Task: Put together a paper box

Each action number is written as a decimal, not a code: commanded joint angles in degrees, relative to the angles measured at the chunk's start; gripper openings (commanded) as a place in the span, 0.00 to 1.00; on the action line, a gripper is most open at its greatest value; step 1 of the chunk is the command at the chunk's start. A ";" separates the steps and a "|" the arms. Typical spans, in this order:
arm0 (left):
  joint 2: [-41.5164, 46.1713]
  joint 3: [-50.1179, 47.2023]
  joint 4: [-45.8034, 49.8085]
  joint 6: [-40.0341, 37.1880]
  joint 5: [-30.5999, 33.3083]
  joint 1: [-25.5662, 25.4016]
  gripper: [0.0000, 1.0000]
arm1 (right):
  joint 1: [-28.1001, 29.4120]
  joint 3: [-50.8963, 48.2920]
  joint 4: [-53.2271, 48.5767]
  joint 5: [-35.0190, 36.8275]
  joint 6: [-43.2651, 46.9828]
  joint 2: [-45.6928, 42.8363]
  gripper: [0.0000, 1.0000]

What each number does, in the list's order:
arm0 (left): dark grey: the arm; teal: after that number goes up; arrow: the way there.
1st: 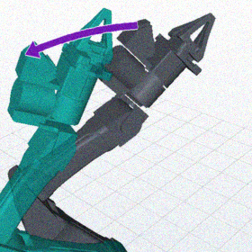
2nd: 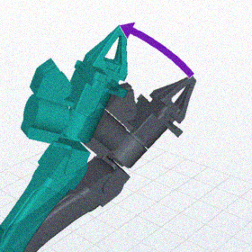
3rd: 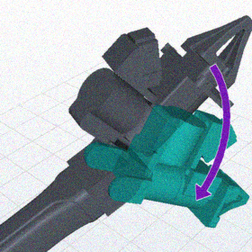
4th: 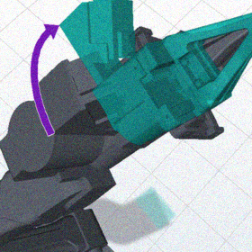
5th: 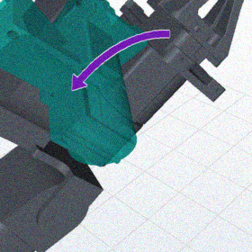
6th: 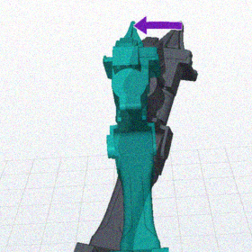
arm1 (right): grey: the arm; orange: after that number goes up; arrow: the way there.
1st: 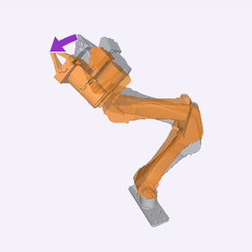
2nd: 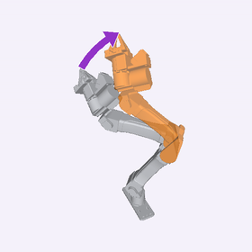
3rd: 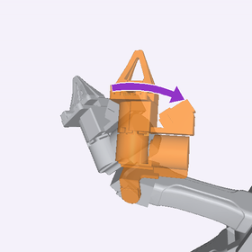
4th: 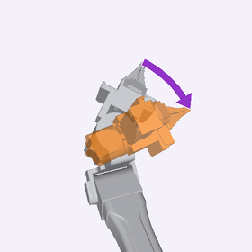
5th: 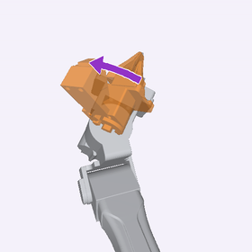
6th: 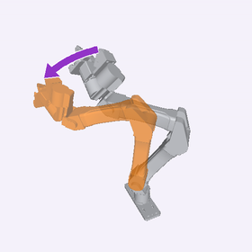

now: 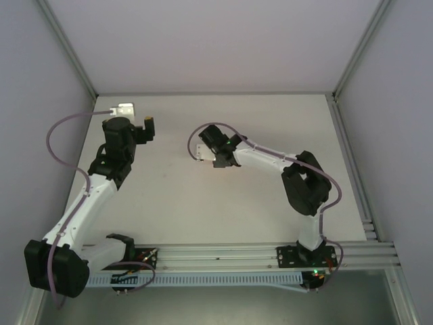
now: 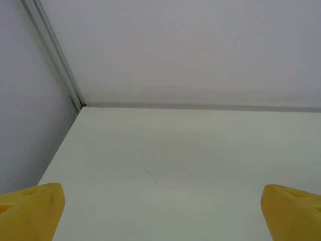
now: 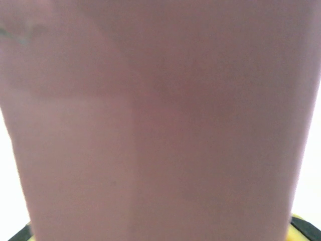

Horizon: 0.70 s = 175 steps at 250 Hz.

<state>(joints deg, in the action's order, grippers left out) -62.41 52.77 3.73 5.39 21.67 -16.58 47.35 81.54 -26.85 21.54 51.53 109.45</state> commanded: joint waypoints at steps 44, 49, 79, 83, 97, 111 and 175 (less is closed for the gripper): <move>-0.12 1.12 -0.47 0.72 0.38 0.40 1.00 | 0.90 -11.57 23.10 8.15 7.22 0.84 0.39; -0.14 1.09 -0.39 0.68 0.33 0.41 1.00 | 0.90 -12.28 24.33 8.17 7.14 0.87 0.39; -0.48 1.24 -0.28 0.65 0.06 0.45 1.00 | 1.02 -14.15 24.34 5.73 4.03 0.37 0.47; -0.51 1.29 -0.20 0.65 0.12 0.41 1.00 | 0.91 -14.29 23.91 5.22 3.73 0.07 0.50; -0.79 1.45 -0.11 0.72 0.08 0.40 1.00 | 0.99 -15.28 22.89 4.26 2.82 -0.76 0.59; -1.12 1.55 -0.04 0.68 -0.02 0.41 1.00 | 0.99 -15.88 21.22 3.60 1.95 -1.79 0.68; -1.99 1.62 0.07 0.37 -0.46 0.42 1.00 | 0.94 -17.20 9.60 -1.93 -4.03 -8.99 1.00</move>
<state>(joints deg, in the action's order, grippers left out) -64.29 52.77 3.95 5.41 21.61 -16.58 48.01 63.96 -9.28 24.14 51.70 105.95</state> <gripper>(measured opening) 0.994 0.963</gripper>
